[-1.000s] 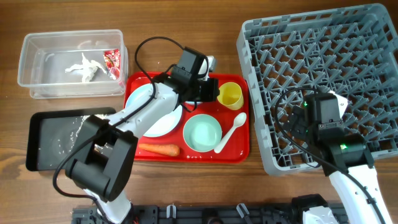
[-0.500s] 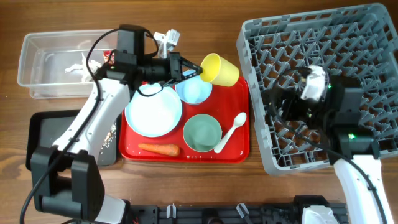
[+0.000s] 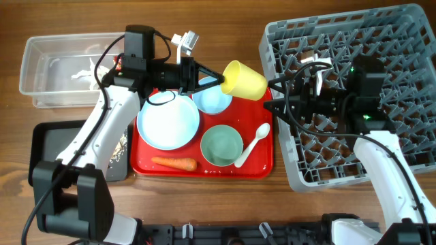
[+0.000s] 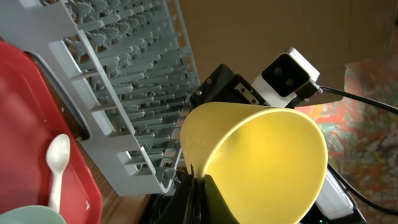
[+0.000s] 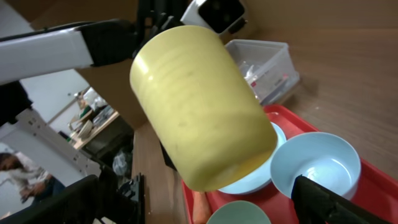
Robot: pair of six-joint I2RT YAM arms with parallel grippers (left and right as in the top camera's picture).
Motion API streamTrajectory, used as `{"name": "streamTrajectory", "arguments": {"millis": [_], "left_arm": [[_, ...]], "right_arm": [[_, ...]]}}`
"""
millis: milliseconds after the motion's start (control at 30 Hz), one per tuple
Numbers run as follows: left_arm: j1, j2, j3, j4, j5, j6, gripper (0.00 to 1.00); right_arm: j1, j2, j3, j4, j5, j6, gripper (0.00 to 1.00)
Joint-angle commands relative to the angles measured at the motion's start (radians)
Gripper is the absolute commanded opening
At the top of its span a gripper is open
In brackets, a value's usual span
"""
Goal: Sort waste into correct bins and load items into the dishwasher rack
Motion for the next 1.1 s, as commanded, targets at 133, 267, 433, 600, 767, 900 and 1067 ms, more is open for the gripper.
{"name": "streamTrajectory", "arguments": {"millis": [133, 267, 433, 600, 767, 900, 1067], "left_arm": [[-0.005, -0.013, 0.014, 0.002, 0.082, -0.003, 0.04], [-0.005, -0.013, 0.014, 0.002, 0.086, -0.003, 0.04], [-0.005, -0.013, 0.014, 0.002, 0.094, -0.002, 0.04], [-0.005, -0.013, 0.014, 0.002, 0.093, -0.002, 0.04], [-0.005, -0.013, 0.014, 0.002, 0.093, -0.002, 0.04], [-0.005, -0.013, 0.014, 0.009, 0.093, -0.002, 0.04], [-0.005, -0.013, 0.014, 0.013, 0.093, -0.003, 0.04]], "right_arm": [[0.076, 0.023, 0.016, 0.051, 0.035, -0.017, 1.00], [0.089, 0.023, 0.016, 0.108, 0.048, -0.017, 0.99], [0.089, 0.023, 0.016, 0.123, 0.174, 0.032, 1.00], [0.089, 0.023, 0.016, 0.107, 0.206, 0.034, 1.00], [0.089, 0.023, 0.016, 0.103, 0.257, 0.035, 1.00], [0.089, 0.023, 0.016, 0.103, 0.246, 0.035, 1.00], [0.089, 0.023, 0.016, 0.119, 0.186, 0.031, 1.00]]}}
